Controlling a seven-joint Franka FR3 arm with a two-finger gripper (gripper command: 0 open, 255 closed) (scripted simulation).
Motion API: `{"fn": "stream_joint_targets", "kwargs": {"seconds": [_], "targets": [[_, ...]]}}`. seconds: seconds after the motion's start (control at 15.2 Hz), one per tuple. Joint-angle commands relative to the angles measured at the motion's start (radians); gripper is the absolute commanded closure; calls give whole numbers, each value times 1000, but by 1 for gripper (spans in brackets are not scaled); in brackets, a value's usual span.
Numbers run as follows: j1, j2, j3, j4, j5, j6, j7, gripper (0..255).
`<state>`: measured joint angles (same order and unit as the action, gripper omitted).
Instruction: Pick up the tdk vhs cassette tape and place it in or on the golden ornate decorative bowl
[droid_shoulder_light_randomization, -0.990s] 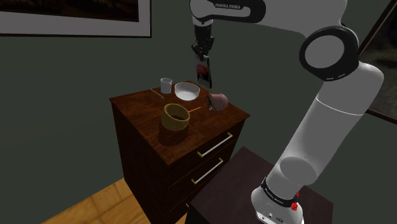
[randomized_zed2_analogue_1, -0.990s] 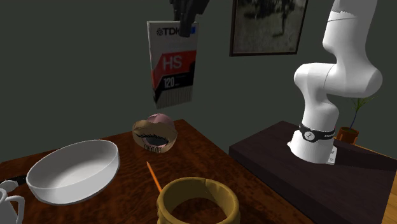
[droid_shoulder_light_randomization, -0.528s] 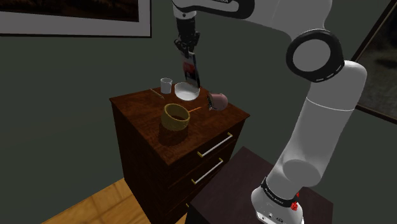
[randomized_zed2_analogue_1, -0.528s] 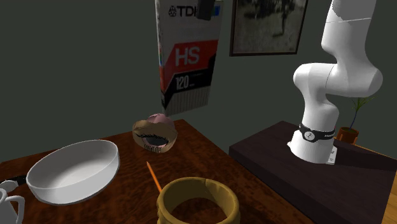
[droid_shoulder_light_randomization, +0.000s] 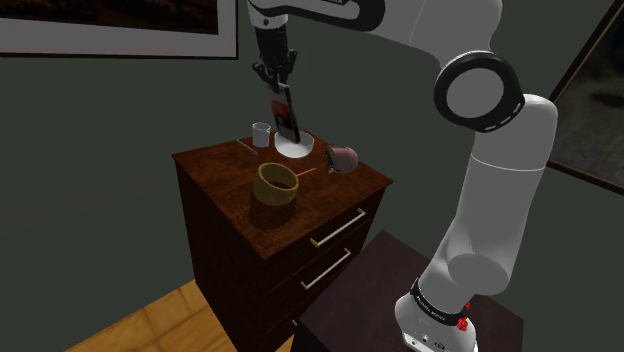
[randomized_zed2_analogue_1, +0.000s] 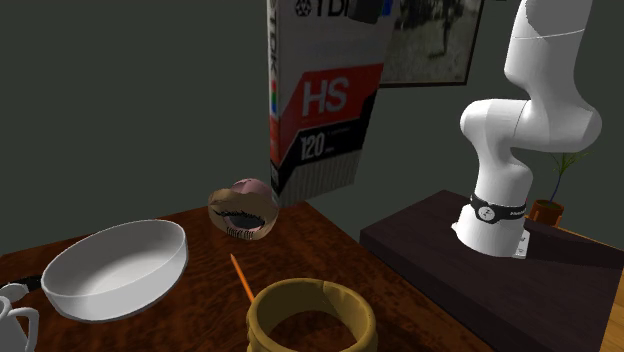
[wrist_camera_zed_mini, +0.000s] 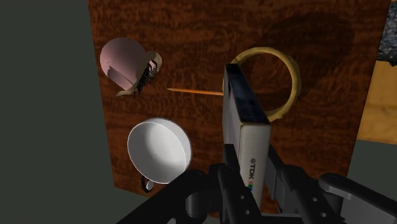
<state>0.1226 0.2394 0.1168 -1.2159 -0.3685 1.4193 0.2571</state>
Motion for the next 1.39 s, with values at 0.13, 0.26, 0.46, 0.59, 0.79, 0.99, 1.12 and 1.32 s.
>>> {"fn": "stream_joint_targets", "kwargs": {"seconds": [0.13,0.26,0.46,0.59,0.79,0.99,1.12,1.32], "targets": [[-6,-30,0,-97,6,65,20,255],[-9,-40,0,-138,8,95,29,255],[-12,-52,-1,-195,10,138,41,255],[-14,-59,-1,-231,11,166,49,255],[-16,-66,-2,-280,11,207,61,255],[-19,-71,-3,-327,10,246,73,255],[-20,-73,-3,-356,10,272,80,255],[-22,-74,-4,-397,8,310,92,255]]}}
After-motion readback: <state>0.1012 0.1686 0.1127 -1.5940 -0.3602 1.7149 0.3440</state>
